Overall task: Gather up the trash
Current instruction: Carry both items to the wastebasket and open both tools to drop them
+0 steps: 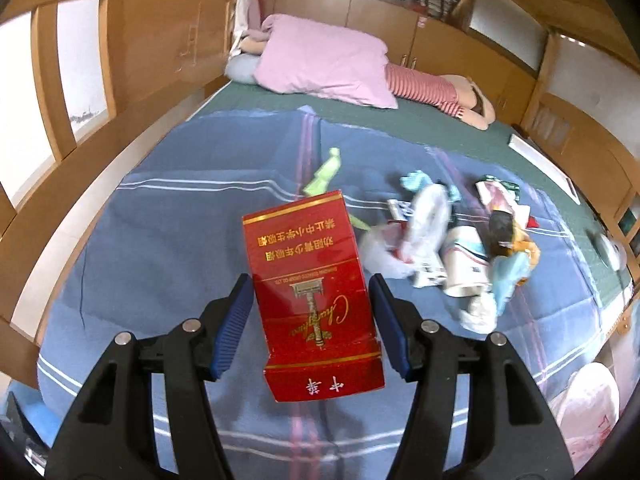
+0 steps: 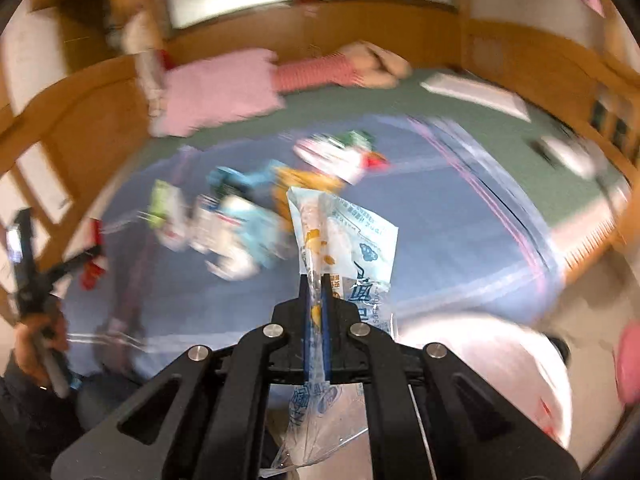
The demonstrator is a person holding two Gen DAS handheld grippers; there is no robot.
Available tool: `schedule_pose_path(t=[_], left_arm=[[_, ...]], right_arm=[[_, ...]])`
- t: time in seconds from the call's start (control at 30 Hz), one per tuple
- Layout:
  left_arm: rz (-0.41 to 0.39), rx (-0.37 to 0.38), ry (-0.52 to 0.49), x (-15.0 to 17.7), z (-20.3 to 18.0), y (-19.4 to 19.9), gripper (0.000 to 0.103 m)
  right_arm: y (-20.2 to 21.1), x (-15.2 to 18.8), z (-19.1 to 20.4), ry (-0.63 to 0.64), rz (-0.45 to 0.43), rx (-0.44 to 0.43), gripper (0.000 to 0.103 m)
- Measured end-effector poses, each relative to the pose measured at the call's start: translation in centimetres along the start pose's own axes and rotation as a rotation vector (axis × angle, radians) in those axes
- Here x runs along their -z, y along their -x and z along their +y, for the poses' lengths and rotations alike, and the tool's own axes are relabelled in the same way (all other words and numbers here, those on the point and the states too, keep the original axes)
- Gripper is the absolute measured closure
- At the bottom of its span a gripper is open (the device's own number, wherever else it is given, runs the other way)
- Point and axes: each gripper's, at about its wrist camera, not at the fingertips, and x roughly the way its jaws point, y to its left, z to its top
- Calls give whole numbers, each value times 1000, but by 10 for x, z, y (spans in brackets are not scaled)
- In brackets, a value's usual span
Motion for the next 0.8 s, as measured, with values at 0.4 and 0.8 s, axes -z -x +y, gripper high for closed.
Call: schedule_pose_path(t=[0.4, 0.8], left_arm=[[214, 554, -150, 80, -171, 30, 43], [288, 687, -552, 158, -285, 42, 12]], right_arm=[[-18, 56, -137, -449, 157, 23, 29], [47, 31, -177, -413, -251, 220, 10]])
